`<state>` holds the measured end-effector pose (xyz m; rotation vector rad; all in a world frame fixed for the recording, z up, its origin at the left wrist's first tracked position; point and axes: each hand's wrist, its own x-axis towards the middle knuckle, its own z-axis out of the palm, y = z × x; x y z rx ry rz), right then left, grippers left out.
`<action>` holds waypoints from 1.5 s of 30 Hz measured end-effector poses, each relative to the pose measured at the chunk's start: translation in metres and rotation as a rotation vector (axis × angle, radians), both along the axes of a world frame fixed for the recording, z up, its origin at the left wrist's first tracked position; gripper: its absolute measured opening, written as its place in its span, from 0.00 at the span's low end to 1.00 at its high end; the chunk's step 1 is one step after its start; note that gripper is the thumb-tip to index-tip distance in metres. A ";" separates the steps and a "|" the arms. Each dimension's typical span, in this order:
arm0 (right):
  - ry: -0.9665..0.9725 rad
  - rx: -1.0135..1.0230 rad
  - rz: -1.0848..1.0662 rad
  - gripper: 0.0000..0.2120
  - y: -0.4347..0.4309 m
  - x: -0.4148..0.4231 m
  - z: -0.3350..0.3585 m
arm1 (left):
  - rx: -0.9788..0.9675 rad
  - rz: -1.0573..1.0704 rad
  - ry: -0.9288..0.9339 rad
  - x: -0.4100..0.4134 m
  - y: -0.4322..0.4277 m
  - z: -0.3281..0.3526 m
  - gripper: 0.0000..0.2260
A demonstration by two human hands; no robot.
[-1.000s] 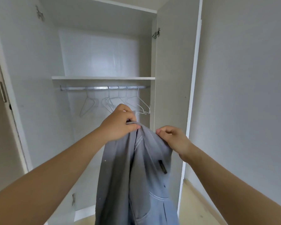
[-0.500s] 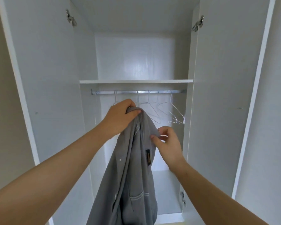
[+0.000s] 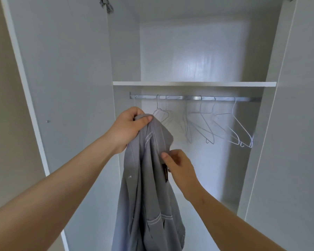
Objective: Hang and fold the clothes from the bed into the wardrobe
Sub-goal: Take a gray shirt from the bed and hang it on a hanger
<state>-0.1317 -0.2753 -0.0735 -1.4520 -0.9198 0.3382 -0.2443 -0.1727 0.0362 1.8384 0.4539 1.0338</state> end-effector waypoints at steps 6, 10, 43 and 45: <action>-0.048 -0.122 0.119 0.12 0.059 0.027 -0.009 | 0.242 0.102 0.119 0.013 0.064 -0.017 0.08; -0.093 -0.090 -0.026 0.11 0.108 0.055 -0.003 | 0.408 0.122 0.436 0.011 0.134 -0.020 0.04; 0.235 -0.303 0.142 0.10 0.435 0.149 -0.018 | -0.670 0.201 -0.415 0.111 0.330 -0.075 0.09; 0.221 -0.313 0.141 0.12 0.455 0.159 -0.017 | -0.694 0.209 -0.435 0.119 0.337 -0.073 0.09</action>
